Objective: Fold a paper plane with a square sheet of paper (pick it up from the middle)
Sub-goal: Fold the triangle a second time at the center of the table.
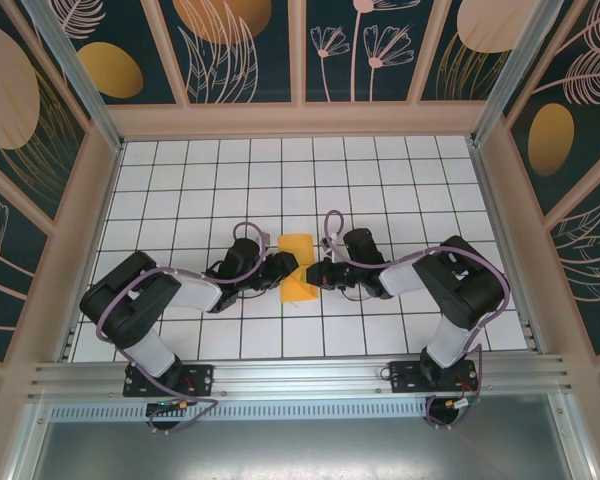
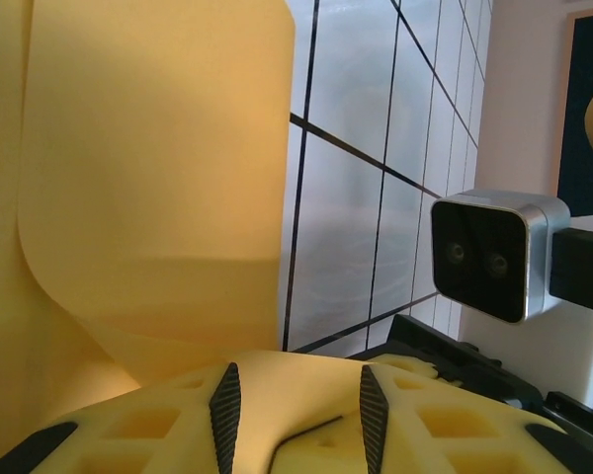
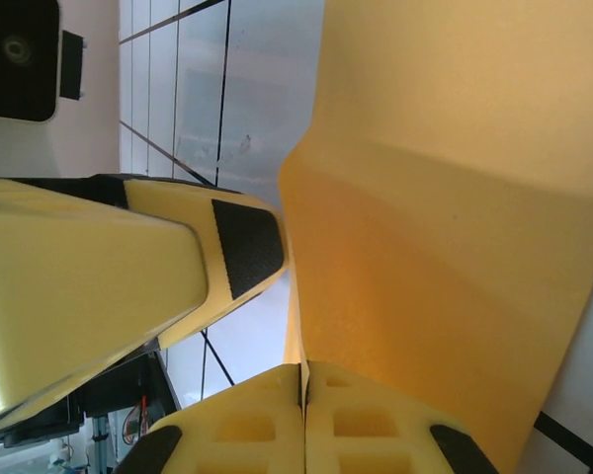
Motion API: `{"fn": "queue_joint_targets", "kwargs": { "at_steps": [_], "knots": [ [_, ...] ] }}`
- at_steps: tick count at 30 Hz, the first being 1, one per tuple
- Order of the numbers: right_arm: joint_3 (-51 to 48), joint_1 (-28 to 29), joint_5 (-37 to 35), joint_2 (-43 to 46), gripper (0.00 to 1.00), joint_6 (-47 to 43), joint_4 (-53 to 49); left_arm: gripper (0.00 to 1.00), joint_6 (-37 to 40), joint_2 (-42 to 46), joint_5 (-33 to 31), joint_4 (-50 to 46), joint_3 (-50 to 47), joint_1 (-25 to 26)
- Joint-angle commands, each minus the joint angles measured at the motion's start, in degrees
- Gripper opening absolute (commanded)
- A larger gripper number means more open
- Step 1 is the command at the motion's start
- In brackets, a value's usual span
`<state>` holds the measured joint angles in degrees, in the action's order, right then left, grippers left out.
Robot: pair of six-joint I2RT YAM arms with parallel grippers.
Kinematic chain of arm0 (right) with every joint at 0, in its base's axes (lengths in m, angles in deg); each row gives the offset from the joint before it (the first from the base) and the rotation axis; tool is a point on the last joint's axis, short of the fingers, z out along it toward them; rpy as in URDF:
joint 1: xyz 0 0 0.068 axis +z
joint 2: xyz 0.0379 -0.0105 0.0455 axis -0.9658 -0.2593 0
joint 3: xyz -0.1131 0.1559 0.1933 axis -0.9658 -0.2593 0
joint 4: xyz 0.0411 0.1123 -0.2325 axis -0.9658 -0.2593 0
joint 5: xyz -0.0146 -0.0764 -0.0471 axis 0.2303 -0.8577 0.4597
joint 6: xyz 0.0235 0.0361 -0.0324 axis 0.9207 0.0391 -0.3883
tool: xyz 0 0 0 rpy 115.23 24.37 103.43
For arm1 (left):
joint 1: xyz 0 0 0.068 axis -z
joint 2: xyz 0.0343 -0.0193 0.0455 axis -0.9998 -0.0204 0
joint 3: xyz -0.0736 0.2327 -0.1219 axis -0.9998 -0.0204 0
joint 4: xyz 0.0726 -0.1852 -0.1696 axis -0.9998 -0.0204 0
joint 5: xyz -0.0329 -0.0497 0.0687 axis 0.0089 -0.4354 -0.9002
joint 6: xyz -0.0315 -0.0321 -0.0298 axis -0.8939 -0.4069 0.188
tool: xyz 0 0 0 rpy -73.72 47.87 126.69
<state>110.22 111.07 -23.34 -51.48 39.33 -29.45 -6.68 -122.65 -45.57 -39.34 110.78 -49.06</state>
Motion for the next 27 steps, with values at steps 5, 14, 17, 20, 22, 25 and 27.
{"fn": "queue_joint_targets", "kwargs": {
  "at_steps": [5,14,17,20,22,25,27],
  "knots": [
    [3.25,-0.39,-2.50,2.69,0.25,-4.96,-8.49,0.39,-0.21,-0.86,-1.62,2.35,1.20,0.44],
    [7.83,-0.50,-5.73,5.02,0.33,-11.50,-19.56,0.39,-0.31,-2.42,-1.08,2.66,1.83,0.44],
    [9.06,-0.64,-6.77,4.79,0.33,-12.43,-21.17,0.39,0.05,-2.29,-1.18,2.23,2.04,0.43],
    [10.19,-1.12,-7.33,4.63,0.32,-14.10,-23.33,0.39,0.39,-1.99,-1.10,1.71,2.13,0.45],
    [10.41,-1.76,-7.21,4.30,0.28,-14.43,-23.46,0.39,0.70,-1.94,-1.10,1.39,2.25,0.44],
    [11.44,-2.16,-7.15,3.55,0.24,-15.70,-24.78,0.39,1.29,-2.12,-0.83,0.31,2.96,0.36],
    [11.62,-2.43,-6.57,3.26,0.21,-15.98,-24.44,0.39,1.31,-2.05,-0.91,0.13,3.06,0.40]
  ]
}}
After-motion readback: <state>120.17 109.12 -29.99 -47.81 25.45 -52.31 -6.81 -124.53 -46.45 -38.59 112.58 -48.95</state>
